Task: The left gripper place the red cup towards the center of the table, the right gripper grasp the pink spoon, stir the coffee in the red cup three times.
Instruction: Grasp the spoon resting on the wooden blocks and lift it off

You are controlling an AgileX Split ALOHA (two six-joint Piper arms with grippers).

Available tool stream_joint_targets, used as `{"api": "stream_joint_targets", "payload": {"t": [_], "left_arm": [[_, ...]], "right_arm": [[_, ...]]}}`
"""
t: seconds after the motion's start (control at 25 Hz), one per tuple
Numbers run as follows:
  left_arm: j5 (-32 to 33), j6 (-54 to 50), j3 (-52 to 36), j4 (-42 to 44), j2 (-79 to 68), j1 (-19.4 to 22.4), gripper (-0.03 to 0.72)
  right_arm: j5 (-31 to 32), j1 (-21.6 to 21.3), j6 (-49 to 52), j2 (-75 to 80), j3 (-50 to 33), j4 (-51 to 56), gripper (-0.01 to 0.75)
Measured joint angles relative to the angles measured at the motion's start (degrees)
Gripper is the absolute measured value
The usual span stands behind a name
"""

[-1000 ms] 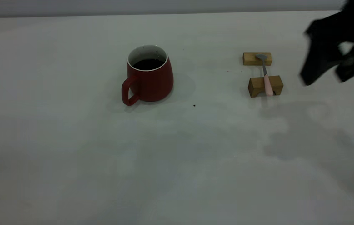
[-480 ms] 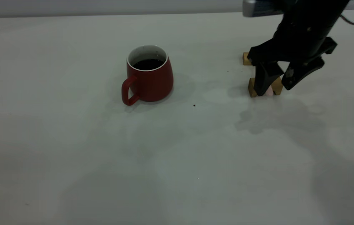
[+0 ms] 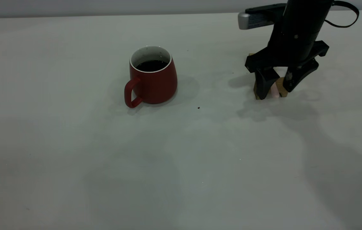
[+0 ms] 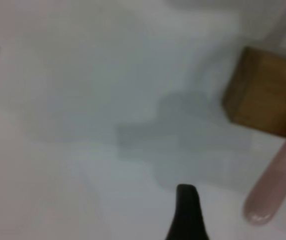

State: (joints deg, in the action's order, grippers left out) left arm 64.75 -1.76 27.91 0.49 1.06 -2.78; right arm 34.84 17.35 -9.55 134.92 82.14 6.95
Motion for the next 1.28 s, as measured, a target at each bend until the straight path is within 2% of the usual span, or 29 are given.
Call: {"api": "stream_joint_targets", "payload": {"t": [0.24,0.84,1.0,1.12,1.28], "left_arm": [[0.0,0.0,0.0,0.0,0.0,0.0,0.363],[0.0,0.0,0.0,0.0,0.0,0.0,0.363],[0.0,0.0,0.0,0.0,0.0,0.0,0.363],[0.0,0.0,0.0,0.0,0.0,0.0,0.363],[0.0,0.0,0.0,0.0,0.0,0.0,0.363]], "right_arm": [[2.0,-0.1,5.1,1.5,2.4,-5.2,0.698],[-0.5,-0.1,7.1,3.9,2.6,-5.6,0.654],[-1.0,-0.1,8.7,4.2,2.6,-7.4,0.558],[-1.1,-0.1,10.9,4.2,2.6,-9.3,0.433],[-0.9,-0.1,13.4,3.9,2.6,-12.0,0.230]]}}
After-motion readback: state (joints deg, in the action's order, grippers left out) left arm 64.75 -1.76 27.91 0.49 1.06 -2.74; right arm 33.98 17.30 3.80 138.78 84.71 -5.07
